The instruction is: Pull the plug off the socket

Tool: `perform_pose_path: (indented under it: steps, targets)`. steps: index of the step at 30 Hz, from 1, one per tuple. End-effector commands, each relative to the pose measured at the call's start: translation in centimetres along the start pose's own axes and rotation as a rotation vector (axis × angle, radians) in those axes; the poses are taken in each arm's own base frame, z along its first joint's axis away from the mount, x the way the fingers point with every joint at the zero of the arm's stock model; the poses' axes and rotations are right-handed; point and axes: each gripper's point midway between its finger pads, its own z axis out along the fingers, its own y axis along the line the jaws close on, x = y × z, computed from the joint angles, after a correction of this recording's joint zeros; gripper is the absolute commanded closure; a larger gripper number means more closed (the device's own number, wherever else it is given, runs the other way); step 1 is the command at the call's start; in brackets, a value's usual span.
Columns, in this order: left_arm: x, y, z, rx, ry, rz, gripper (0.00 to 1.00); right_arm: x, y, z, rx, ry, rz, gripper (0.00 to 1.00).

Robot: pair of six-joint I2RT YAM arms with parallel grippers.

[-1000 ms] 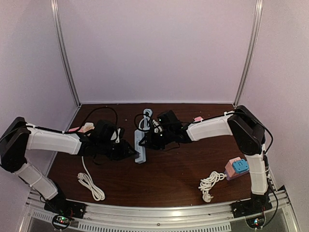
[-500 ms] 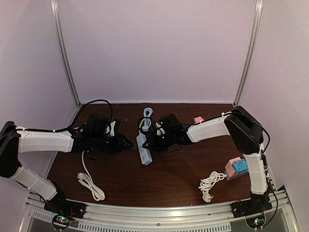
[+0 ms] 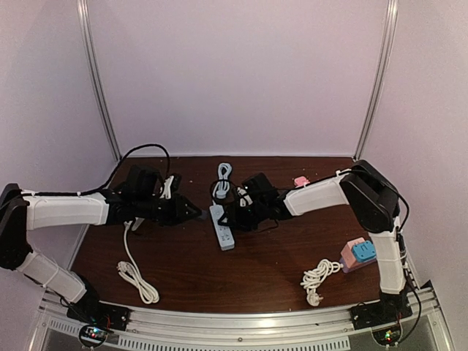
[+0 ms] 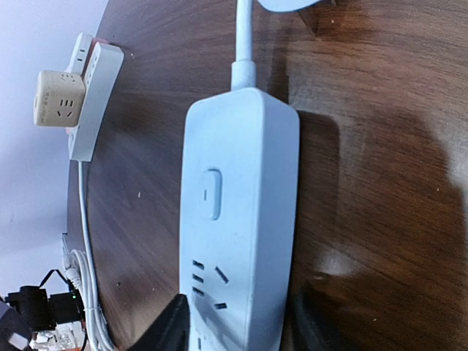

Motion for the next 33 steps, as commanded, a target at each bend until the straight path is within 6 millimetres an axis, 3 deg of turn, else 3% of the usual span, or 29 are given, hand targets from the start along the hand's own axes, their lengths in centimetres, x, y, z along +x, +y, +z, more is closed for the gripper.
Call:
perform_pose_path:
  steps: [1, 6, 11, 15, 19, 28, 33]
  targets:
    - [-1.5, -1.7, -0.7, 0.099, -0.024, 0.018, 1.0, -0.5, -1.7, -1.9, 0.107, -0.032, -0.094, 0.41]
    - [-1.3, -1.7, -0.9, 0.158, 0.029, -0.051, 1.0, -2.4, -0.6, -4.7, 0.112, -0.119, -0.237, 0.26]
    - [-1.0, -2.0, -1.1, 0.241, 0.104, -0.138, 1.0, -4.0, 4.4, -9.9, -0.038, -0.295, -0.465, 0.22]
    - [-0.9, -3.2, -1.3, 0.299, 0.141, -0.161, 1.0, -3.6, 8.0, -14.3, -0.185, -0.452, -0.643, 0.21]
    - [-1.4, -4.9, -1.6, 0.391, 0.154, -0.18, 1.0, -2.2, 10.7, -16.6, -0.31, -0.525, -0.808, 0.23]
    - [-1.8, -8.0, -2.1, 0.529, 0.171, -0.207, 0.98, 0.2, 14.6, -17.0, -0.393, -0.524, -0.996, 0.23]
    - [-1.6, -9.8, -1.8, 0.583, 0.183, -0.18, 0.98, 1.1, 16.1, -16.1, -0.4, -0.463, -1.037, 0.24]
